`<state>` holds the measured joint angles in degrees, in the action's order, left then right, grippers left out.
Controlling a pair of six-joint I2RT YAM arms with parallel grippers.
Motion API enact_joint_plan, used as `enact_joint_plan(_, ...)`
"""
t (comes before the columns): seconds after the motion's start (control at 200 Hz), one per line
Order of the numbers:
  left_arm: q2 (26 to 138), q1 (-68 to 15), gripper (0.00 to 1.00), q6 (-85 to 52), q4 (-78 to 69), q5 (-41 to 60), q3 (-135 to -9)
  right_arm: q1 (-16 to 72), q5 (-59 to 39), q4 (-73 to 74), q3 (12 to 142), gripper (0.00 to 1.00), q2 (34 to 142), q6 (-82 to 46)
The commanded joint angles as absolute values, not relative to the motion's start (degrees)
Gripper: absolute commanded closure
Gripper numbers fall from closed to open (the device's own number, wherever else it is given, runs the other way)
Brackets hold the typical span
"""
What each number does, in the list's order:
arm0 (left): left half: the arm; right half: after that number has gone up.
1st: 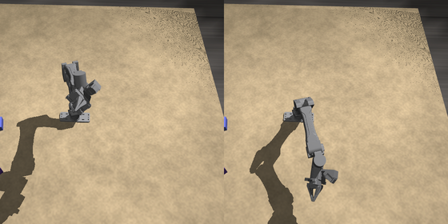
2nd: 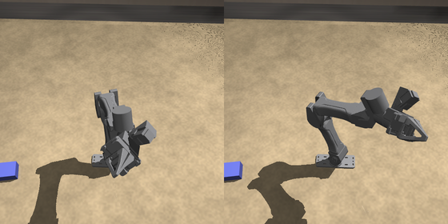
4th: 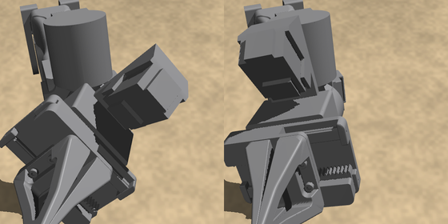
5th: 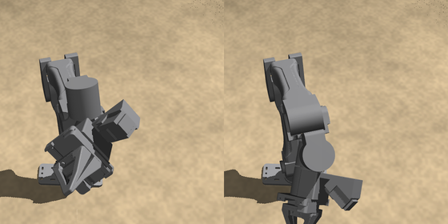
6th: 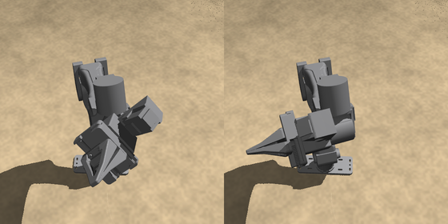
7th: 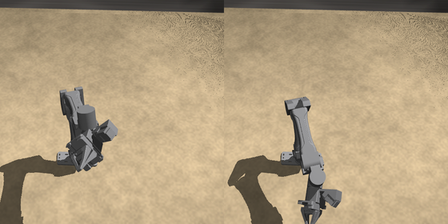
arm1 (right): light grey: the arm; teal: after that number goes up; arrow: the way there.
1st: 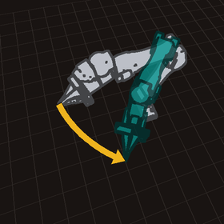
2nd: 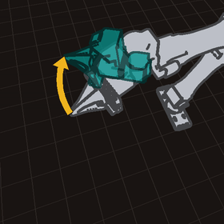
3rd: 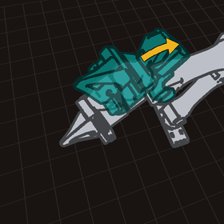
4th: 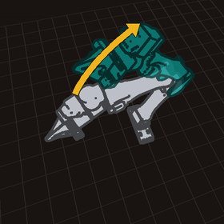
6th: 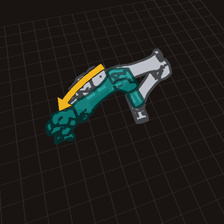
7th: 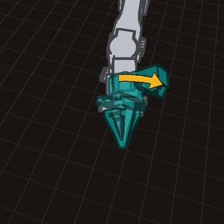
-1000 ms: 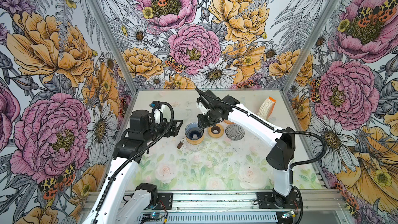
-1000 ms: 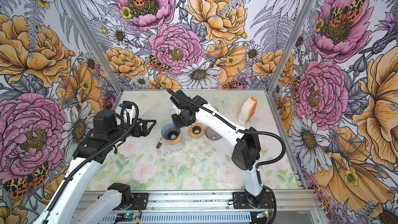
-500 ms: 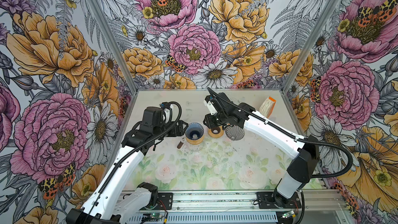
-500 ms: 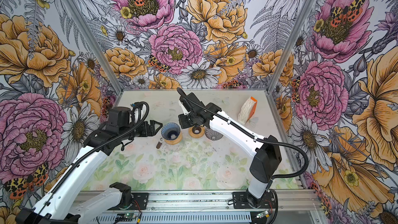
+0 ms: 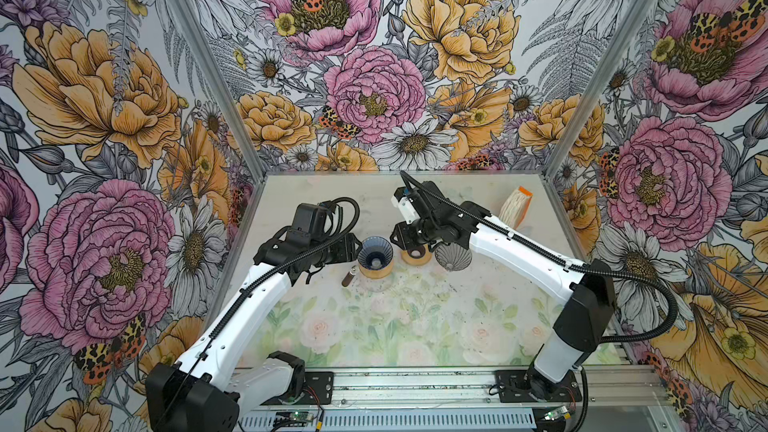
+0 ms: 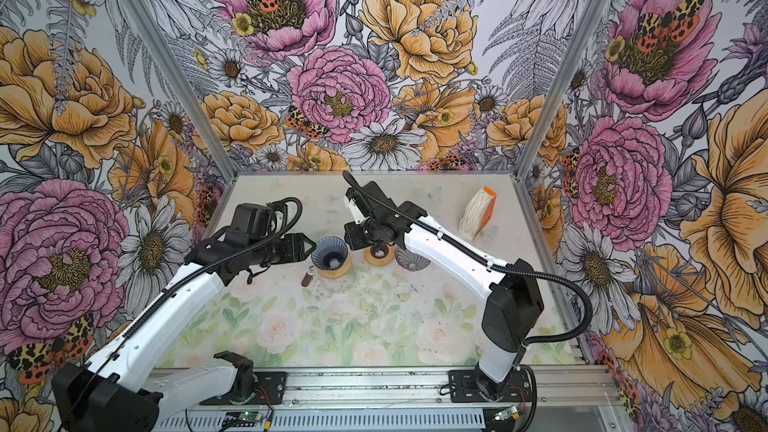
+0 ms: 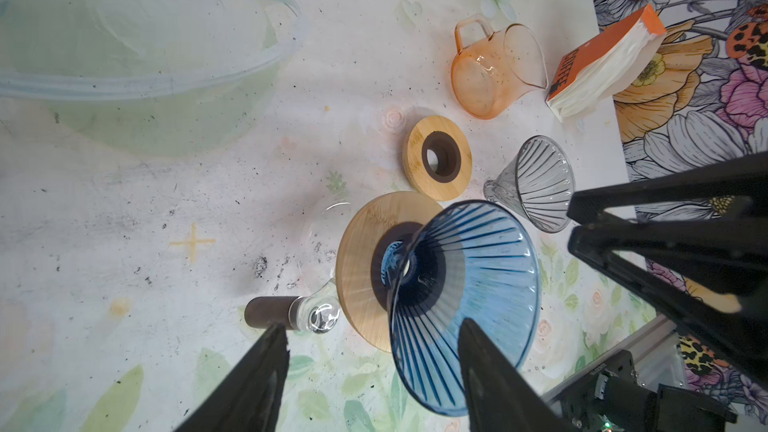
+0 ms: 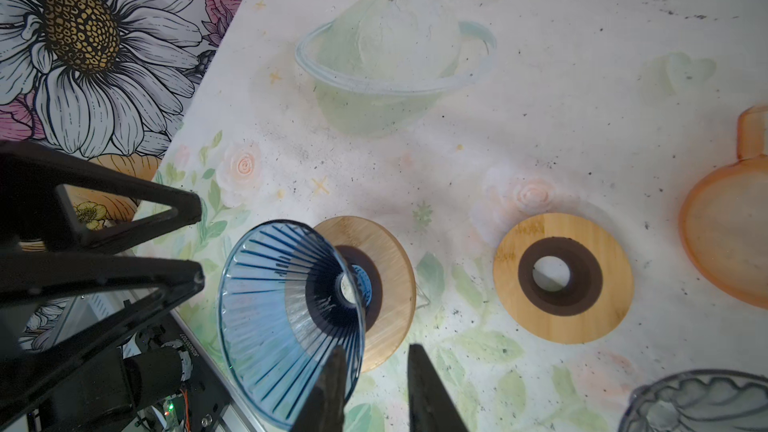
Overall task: Place the coffee filter in the dripper
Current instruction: 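Reach the left gripper to the blue dripper's rim while the right gripper holds it, then hold the blue dripper with both grippers, steadying it in the ring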
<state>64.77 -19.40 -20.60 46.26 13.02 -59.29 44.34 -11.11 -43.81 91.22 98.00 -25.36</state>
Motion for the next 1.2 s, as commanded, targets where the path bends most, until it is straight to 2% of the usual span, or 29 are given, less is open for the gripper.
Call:
enact_joint_plan(0.0, 64.47, -19.86, 0.38, -20.89, 46.26, 14.36, -60.51, 45.07, -12.56, -42.19, 90.79, 0.72, 98.76, -24.53)
enact_joint_plan(0.395, 68.14, -19.78, 0.48, -19.55, 46.31, 16.98, -61.39, 45.12, -11.49, -42.19, 90.7, 0.78, 100.54, -27.07)
enact_joint_plan(0.6, 69.67, -19.78, 0.58, -19.2, 46.27, 15.97, -62.26, 45.18, -12.52, -42.19, 91.83, 0.8, 101.99, -27.43)
enact_joint_plan(1.191, 70.14, -19.45, 0.65, -18.88, 46.27, 15.01, -62.39, 46.71, -12.66, -42.28, 93.95, 0.81, 103.28, -28.04)
